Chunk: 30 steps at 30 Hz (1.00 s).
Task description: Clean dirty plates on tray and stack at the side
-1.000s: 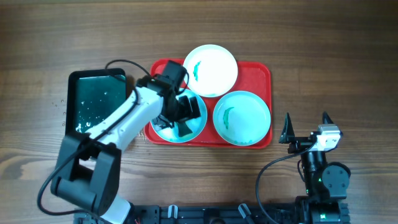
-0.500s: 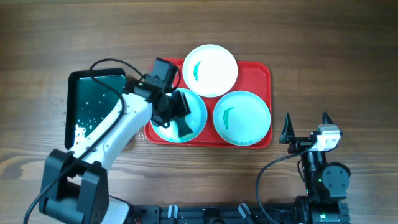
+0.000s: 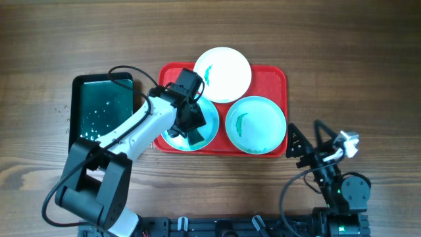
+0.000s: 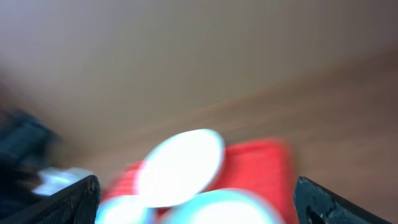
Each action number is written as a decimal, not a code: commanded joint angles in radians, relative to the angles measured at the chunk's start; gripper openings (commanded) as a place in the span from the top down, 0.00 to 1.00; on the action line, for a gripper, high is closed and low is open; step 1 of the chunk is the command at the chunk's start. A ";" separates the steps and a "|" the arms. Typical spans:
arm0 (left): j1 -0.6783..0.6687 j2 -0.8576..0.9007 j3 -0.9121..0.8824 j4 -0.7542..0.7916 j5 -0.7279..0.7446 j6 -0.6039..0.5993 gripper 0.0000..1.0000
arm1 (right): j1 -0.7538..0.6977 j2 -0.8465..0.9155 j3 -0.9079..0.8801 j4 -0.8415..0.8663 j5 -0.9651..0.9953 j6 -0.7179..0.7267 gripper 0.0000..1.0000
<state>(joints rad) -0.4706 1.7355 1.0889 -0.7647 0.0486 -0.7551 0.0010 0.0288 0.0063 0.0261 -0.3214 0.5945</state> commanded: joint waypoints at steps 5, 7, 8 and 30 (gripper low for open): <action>-0.005 0.013 -0.010 -0.009 -0.024 -0.016 0.36 | -0.005 -0.005 0.002 0.472 -0.219 0.918 0.00; -0.005 0.013 -0.010 -0.009 -0.024 -0.016 0.36 | -0.005 0.007 0.108 0.451 -0.274 0.814 0.01; -0.005 0.013 -0.010 -0.009 -0.024 -0.016 0.35 | -0.005 0.050 0.235 0.251 -0.322 0.663 0.01; -0.005 0.013 -0.010 -0.010 -0.020 -0.016 0.32 | 0.434 1.683 1.243 -0.613 -0.005 -0.249 0.42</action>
<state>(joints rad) -0.4706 1.7412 1.0836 -0.7731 0.0414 -0.7620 0.4187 1.7004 1.2354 -0.6258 -0.3946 0.2886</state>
